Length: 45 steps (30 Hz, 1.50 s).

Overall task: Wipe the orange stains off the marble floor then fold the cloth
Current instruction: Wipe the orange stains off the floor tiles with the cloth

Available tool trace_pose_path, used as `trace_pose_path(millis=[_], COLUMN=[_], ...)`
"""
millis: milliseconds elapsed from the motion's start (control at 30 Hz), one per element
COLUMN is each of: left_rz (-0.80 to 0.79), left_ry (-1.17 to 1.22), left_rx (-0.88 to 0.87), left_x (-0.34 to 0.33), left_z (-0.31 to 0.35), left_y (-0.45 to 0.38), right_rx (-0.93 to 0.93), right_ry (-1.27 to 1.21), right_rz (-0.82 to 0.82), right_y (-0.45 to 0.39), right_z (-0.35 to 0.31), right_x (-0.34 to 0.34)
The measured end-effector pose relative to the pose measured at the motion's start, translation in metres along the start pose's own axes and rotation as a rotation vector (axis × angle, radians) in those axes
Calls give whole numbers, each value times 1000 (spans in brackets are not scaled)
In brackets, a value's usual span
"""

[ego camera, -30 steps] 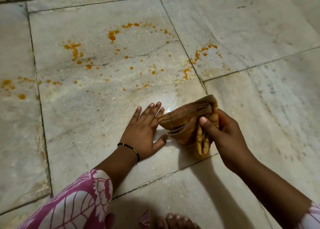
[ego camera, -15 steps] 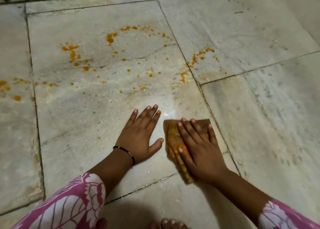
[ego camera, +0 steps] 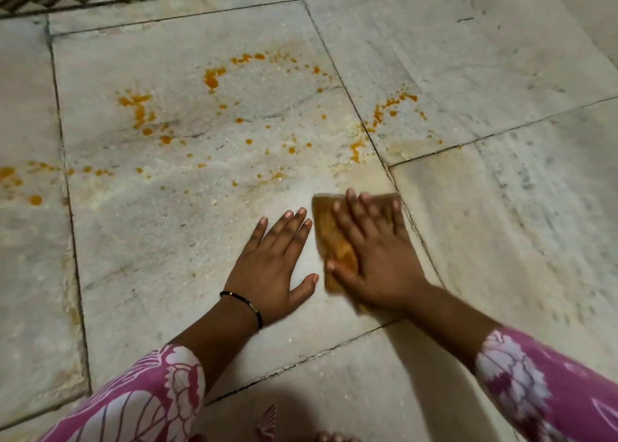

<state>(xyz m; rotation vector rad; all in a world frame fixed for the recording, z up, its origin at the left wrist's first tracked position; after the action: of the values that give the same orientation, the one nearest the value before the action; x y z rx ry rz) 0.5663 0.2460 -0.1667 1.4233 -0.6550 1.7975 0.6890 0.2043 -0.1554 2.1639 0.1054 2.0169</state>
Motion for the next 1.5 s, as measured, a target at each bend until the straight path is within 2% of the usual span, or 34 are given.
trace_pose_path(millis=[67,133,200,267,333,367,467,533,600,667,767,833,967,1033,1133,1233,1300,1367,1500], left_rz=[6,7,7,2,-5,-9,-10,-6,-4,-3,-5,-9,-9,-9,-12,-4,0,2,-6], left_ry=[-11,-15,-13,-12,-8,-9,-17,-22,-28,-33,-33,-35,-47,-52,-46,-38,-26,-23,-28], left_rx=[-8,-10,-3,-2,-1,-1,1,-3,-8,-8,1,0,0,3,4,1,-3,-4,2], left_x=[-1,-2,-2,-2,-2,-2,-2,-2,-3,-4,-5,-5,-6,-5,-4,-5,-5,-5,-5], left_z=[0,0,-1,0,0,0,0,1,0,-1,-2,-1,0,1,1,0,0,0,0], left_y=[0,0,0,0,0,0,0,0,1,1,1,1,0,0,0,1,1,1,1], right_rx=[106,165,79,-110,-258,-274,-84,67,136,148,10,-97,-275,-196,41,143,73,-74,-286], right_ry=[-24,-12,-1,-19,-17,-2,55,48,12,-15,3,59,23,-21,-37,-121,-200,-239,-239], right_rz=[1,-1,-2,24,74,99,131,109,51,66,78,74,124,131,92,61,103,118,183], right_y=[37,60,55,30,-2,-17,-33,-8,32,68,86,69,2,-17,10,64,86,88,38], right_z=[-8,14,55,93,105,98,35,-5,-15,5,66,95,98,62,0,-4,33,76,110], right_x=[-5,-7,-5,3,12,15,19,11,-1,-1,7,10,16,14,4,-4,-3,1,15])
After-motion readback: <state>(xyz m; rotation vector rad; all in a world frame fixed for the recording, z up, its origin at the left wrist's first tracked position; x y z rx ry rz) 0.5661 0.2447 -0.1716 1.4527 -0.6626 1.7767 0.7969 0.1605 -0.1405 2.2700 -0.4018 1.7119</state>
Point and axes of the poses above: each hand's wrist, its own y-axis away from the middle knuckle, its own x-axis out of the back of the hand, z = x × y, the point moved 10 cm from there along -y, towards the middle knuckle
